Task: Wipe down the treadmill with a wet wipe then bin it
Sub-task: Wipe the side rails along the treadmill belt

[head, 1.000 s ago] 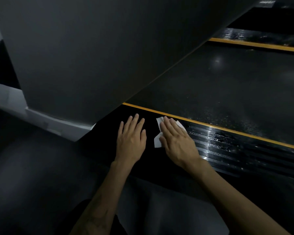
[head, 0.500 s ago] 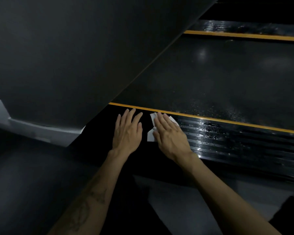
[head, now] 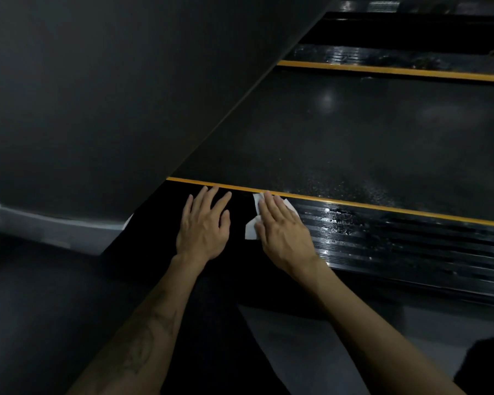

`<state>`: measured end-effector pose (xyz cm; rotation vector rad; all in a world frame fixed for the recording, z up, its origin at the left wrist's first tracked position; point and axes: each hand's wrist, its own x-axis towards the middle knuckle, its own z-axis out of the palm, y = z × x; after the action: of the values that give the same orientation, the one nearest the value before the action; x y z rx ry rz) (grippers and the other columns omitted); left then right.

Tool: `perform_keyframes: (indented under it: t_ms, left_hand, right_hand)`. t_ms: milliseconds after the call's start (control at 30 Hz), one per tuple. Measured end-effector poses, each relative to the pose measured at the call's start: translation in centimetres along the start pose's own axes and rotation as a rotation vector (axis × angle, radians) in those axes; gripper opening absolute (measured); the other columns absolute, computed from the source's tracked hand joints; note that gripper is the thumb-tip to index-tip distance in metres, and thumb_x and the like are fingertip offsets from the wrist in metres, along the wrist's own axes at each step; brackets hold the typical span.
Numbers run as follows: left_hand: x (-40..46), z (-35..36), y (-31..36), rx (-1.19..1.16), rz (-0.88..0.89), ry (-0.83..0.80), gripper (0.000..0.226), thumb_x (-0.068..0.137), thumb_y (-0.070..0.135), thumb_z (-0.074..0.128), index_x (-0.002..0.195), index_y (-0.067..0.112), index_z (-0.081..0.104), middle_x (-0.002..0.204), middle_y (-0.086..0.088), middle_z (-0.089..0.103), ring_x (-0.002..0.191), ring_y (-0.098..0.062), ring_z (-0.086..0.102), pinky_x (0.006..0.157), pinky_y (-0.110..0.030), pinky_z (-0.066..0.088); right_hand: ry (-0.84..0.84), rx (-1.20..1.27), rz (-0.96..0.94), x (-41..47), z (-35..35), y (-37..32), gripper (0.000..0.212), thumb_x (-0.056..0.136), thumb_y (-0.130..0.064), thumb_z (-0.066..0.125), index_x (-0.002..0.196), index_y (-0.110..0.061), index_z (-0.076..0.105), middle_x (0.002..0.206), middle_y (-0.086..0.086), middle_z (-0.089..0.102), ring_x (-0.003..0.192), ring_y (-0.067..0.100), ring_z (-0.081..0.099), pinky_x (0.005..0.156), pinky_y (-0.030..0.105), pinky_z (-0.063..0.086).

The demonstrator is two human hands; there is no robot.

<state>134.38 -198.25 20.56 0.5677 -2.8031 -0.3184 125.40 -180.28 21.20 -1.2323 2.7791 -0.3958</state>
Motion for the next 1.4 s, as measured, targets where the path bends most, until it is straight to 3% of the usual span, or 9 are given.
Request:
perform_keyframes:
  t_ms: [100, 267, 367, 600, 767, 900, 1100, 1300, 1400]
  left_hand:
    - [0.0, -0.1, 0.0, 0.006, -0.007, -0.012, 0.060, 0.100, 0.045, 0.026, 0.152, 0.026, 0.049, 0.160, -0.006, 0.042, 0.154, -0.024, 0.028, 0.126, -0.051, 0.020]
    - [0.1, 0.0, -0.2, 0.016, -0.005, -0.008, 0.051, 0.104, 0.038, 0.039, 0.152, 0.026, 0.048, 0.161, -0.005, 0.040, 0.154, -0.024, 0.027, 0.127, -0.050, 0.018]
    - [0.0, 0.2, 0.2, 0.016, -0.030, 0.006, 0.048, 0.105, 0.033, 0.046, 0.152, 0.026, 0.048, 0.162, -0.005, 0.040, 0.155, -0.024, 0.026, 0.127, -0.049, 0.017]
    - [0.2, 0.2, 0.5, 0.041, -0.068, 0.018, 0.046, 0.105, 0.036, 0.045, 0.149, 0.024, 0.051, 0.159, -0.007, 0.043, 0.152, -0.025, 0.030, 0.127, -0.049, 0.020]
    - [0.0, 0.4, 0.3, 0.028, -0.049, 0.028, 0.050, 0.103, 0.042, 0.048, 0.149, 0.024, 0.051, 0.158, -0.008, 0.044, 0.152, -0.025, 0.030, 0.127, -0.048, 0.018]
    - [-0.2, 0.6, 0.1, 0.042, -0.027, 0.045, 0.054, 0.102, 0.046, 0.040, 0.149, 0.024, 0.051, 0.158, -0.008, 0.045, 0.151, -0.026, 0.032, 0.126, -0.049, 0.022]
    - [-0.3, 0.9, 0.1, 0.042, -0.028, 0.046, 0.053, 0.102, 0.044, 0.040, 0.151, 0.025, 0.050, 0.159, -0.008, 0.044, 0.152, -0.026, 0.031, 0.125, -0.051, 0.023]
    - [-0.3, 0.6, 0.6, 0.080, -0.026, 0.022, 0.061, 0.100, 0.048, 0.025, 0.153, 0.028, 0.047, 0.161, -0.009, 0.041, 0.153, -0.028, 0.030, 0.125, -0.052, 0.023]
    - [-0.5, 0.7, 0.4, 0.091, -0.026, 0.015, 0.053, 0.104, 0.043, 0.036, 0.154, 0.028, 0.046, 0.162, -0.009, 0.039, 0.154, -0.027, 0.027, 0.126, -0.051, 0.021]
  right_hand:
    - [0.014, 0.030, 0.029, 1.3, 0.2, -1.6, 0.078, 0.099, -0.047, -0.002, 0.161, -0.006, 0.021, 0.170, 0.011, 0.013, 0.158, 0.025, 0.008, 0.126, 0.035, 0.006]
    - [-0.003, 0.031, -0.082, -1.5, 0.1, -1.2, 0.071, 0.104, -0.047, 0.004, 0.162, -0.012, 0.022, 0.170, 0.005, 0.012, 0.158, 0.020, 0.006, 0.129, 0.038, 0.009]
    - [0.005, 0.005, -0.007, -0.5, -0.1, -0.3, 0.070, 0.104, -0.046, 0.001, 0.163, -0.013, 0.018, 0.171, 0.004, 0.009, 0.159, 0.020, 0.003, 0.129, 0.036, 0.004]
    - [-0.024, 0.021, -0.062, -0.9, -0.5, -1.1, 0.061, 0.110, -0.041, 0.017, 0.163, -0.011, 0.017, 0.171, 0.006, 0.006, 0.158, 0.020, 0.000, 0.124, 0.031, -0.002]
    - [-0.008, -0.023, -0.026, -2.0, -0.6, 0.5, 0.074, 0.101, -0.048, 0.002, 0.162, -0.011, 0.024, 0.170, 0.006, 0.015, 0.158, 0.021, 0.011, 0.129, 0.037, 0.012]
    - [-0.025, 0.023, 0.054, 0.5, -0.2, -1.3, 0.086, 0.092, -0.050, -0.011, 0.163, -0.008, 0.015, 0.171, 0.010, 0.006, 0.159, 0.024, 0.002, 0.127, 0.035, 0.004]
    - [0.006, 0.011, -0.061, -2.1, 0.2, -1.0, 0.061, 0.109, -0.041, 0.018, 0.162, -0.011, 0.025, 0.170, 0.007, 0.015, 0.158, 0.022, 0.008, 0.129, 0.039, 0.013]
    - [0.008, 0.029, 0.080, -0.3, 0.1, -1.7, 0.072, 0.101, -0.044, -0.002, 0.163, -0.009, 0.013, 0.171, 0.009, 0.005, 0.158, 0.024, -0.002, 0.124, 0.032, -0.003]
    - [0.021, 0.042, 0.003, 0.0, 0.3, -2.5, 0.078, 0.099, -0.046, -0.004, 0.163, -0.009, 0.020, 0.171, 0.010, 0.011, 0.158, 0.025, 0.004, 0.126, 0.035, 0.003]
